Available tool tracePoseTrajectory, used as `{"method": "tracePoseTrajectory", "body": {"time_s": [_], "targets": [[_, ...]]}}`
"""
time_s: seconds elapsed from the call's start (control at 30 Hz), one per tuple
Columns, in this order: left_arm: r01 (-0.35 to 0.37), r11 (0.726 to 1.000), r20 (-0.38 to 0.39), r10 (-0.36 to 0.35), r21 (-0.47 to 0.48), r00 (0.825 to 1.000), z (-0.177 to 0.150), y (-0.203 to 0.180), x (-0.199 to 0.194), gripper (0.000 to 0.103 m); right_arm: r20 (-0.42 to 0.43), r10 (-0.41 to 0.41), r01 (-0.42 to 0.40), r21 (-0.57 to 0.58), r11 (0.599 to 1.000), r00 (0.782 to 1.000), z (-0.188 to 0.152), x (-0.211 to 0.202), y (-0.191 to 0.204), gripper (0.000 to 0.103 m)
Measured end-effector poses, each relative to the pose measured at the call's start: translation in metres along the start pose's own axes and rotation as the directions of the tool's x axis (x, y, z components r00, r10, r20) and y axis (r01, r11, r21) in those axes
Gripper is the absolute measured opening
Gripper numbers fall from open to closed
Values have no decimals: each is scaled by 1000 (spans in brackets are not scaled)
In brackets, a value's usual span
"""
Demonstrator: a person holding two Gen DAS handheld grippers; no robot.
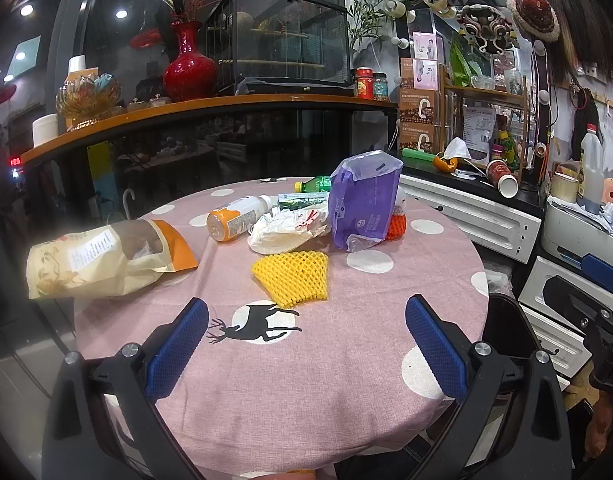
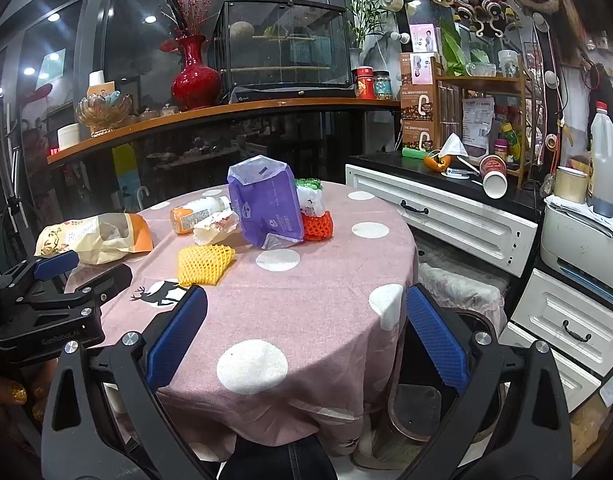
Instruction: Collect trash
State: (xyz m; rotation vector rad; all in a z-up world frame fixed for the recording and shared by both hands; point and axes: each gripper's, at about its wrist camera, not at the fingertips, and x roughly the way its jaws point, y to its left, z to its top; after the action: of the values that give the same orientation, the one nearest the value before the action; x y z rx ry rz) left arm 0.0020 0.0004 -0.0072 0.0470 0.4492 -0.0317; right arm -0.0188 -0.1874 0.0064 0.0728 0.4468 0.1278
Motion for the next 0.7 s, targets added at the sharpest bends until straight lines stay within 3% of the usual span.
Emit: {"method": "tracePoseTrajectory", "body": {"time_s": [0.7], "targets": [[0, 1000, -1, 0, -1, 1000, 0, 0, 0, 98, -3, 6, -6, 3, 1000, 1000, 0, 0, 1, 98]]}}
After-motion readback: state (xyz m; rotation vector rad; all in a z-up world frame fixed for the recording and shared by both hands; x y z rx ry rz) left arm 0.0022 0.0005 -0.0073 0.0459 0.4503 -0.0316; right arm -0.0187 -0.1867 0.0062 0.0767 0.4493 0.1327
